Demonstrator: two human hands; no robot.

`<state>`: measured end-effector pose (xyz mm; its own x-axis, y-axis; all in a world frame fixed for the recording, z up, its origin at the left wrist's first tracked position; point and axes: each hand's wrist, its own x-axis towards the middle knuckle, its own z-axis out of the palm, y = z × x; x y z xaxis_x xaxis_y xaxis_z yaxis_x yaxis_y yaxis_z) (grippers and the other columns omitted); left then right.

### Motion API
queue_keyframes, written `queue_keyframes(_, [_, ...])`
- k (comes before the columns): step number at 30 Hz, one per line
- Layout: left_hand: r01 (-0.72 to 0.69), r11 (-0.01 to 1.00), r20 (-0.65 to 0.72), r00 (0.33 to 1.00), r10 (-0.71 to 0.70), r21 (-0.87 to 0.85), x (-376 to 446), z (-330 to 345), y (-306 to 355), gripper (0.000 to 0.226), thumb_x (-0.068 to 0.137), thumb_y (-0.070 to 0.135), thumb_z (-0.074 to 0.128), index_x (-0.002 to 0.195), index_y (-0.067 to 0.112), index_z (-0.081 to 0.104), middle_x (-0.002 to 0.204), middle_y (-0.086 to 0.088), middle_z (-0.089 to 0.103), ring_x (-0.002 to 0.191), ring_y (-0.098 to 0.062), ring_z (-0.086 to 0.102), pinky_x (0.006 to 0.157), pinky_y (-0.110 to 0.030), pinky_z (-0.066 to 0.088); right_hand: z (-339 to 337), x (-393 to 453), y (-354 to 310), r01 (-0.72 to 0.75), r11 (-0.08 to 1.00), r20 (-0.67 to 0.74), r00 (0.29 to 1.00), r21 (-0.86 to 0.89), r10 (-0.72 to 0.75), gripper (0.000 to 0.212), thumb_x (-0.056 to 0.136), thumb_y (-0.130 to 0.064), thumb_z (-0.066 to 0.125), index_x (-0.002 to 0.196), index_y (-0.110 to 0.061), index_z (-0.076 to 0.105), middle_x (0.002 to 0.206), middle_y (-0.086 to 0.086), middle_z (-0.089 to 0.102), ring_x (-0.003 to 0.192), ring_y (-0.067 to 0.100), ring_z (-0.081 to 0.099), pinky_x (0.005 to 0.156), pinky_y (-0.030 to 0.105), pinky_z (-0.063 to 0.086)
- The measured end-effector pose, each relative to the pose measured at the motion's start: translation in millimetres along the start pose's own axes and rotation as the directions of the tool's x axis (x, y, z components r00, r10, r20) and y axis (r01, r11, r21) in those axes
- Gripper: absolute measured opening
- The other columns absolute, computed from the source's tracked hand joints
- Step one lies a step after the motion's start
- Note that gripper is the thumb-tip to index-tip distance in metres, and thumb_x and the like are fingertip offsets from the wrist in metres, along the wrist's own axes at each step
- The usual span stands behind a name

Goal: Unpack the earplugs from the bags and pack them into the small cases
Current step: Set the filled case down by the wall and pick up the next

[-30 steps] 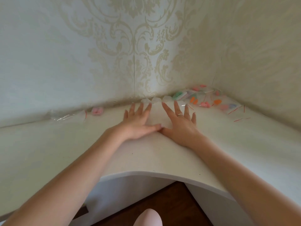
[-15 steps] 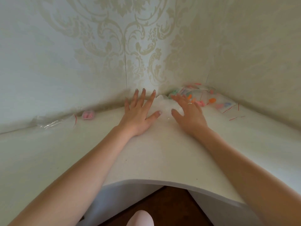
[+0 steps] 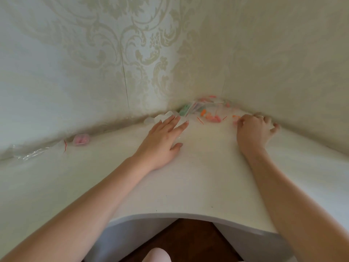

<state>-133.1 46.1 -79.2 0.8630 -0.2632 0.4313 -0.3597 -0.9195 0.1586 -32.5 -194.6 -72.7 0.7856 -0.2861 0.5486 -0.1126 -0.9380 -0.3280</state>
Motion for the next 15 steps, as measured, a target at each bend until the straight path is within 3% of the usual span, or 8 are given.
queue_keyframes(4, [0.018, 0.975, -0.086, 0.996, -0.038, -0.222, 2.4, 0.8, 8.4, 0.05, 0.097, 0.031, 0.049, 0.145, 0.026, 0.035, 0.155, 0.003, 0.027, 0.144, -0.006, 0.012, 0.116, -0.026, 0.011, -6.2, -0.6, -5.5, -0.072, 0.93, -0.045, 0.995, 0.361, 0.094, 0.027, 0.094, -0.036, 0.049, 0.106, -0.023, 0.071, 0.115, 0.007, 0.061, 0.113, 0.031, 0.044, 0.098, 0.045, 0.03])
queue_keyframes(6, [0.044, 0.935, -0.114, 0.989, -0.089, -0.352, 2.2, 0.7, 13.8, 0.045, 0.097, 0.031, 0.049, 0.141, 0.024, 0.043, 0.151, 0.004, 0.034, 0.142, -0.006, 0.02, 0.115, -0.024, 0.016, -10.5, -0.1, -11.5, -0.054, 0.767, -0.068, 0.99, 0.639, 0.126, 0.026, 0.094, -0.035, 0.051, 0.104, -0.022, 0.071, 0.104, 0.004, 0.065, 0.101, 0.022, 0.053, 0.088, 0.038, 0.042])
queue_keyframes(8, [0.065, 0.886, -0.147, 0.978, -0.148, -0.458, 1.8, -1.5, 18.2, 0.039, 0.097, 0.029, 0.05, 0.135, 0.021, 0.051, 0.142, 0.004, 0.047, 0.134, -0.006, 0.037, 0.11, -0.021, 0.026, -20.7, -1.2, -20.1, -0.028, 0.506, -0.033, 0.993, 0.862, 0.11, 0.02, 0.093, -0.024, 0.055, 0.1, -0.016, 0.072, 0.082, -0.001, 0.066, 0.073, 0.009, 0.059, 0.065, 0.028, 0.049])
queue_keyframes(10, [0.087, 0.798, -0.182, 0.954, -0.24, -0.596, 2.0, -6.4, 21.6, 0.029, 0.095, 0.027, 0.054, 0.123, 0.019, 0.059, 0.119, 0.01, 0.061, 0.108, -0.006, 0.056, 0.093, -0.019, 0.04, -31.1, -7.5, -31.1, -0.108, 0.293, 0.117, 0.993, 0.95, -0.013, 0.012, 0.091, -0.012, 0.06, 0.095, -0.015, 0.071, 0.071, -0.005, 0.064, 0.058, 0.003, 0.057, 0.049, 0.022, 0.046])
queue_keyframes(12, [0.1, 0.677, -0.192, 0.92, -0.343, -0.73, 4.2, -10.9, 23.8, 0.027, 0.091, 0.027, 0.06, 0.117, 0.02, 0.057, 0.103, 0.01, 0.062, 0.088, -0.01, 0.06, 0.076, -0.016, 0.043, -38.2, -22.2, -46.6, -0.232, 0.18, 0.269, 0.937, 0.956, -0.224, 0.011, 0.087, -0.007, 0.065, 0.083, -0.015, 0.071, 0.064, -0.006, 0.066, 0.055, 0.004, 0.057, 0.054, 0.019, 0.051])
queue_keyframes(15, [0.21, 0.537, -0.064, 0.893, -0.446, -0.817, 8.2, -13.2, 23.7, 0.061, 0.085, 0.033, 0.066, 0.139, 0.022, 0.038, 0.117, 0.008, 0.053, 0.089, -0.003, 0.059, 0.073, -0.01, 0.045, -43.0, -44.1, -63.4, -0.43, 0.119, 0.431, 0.768, 0.895, -0.474, 0.007, 0.075, -0.015, 0.07, 0.068, -0.014, 0.072, 0.066, 0.0, 0.069, 0.062, 0.012, 0.06, 0.068, 0.026, 0.058])
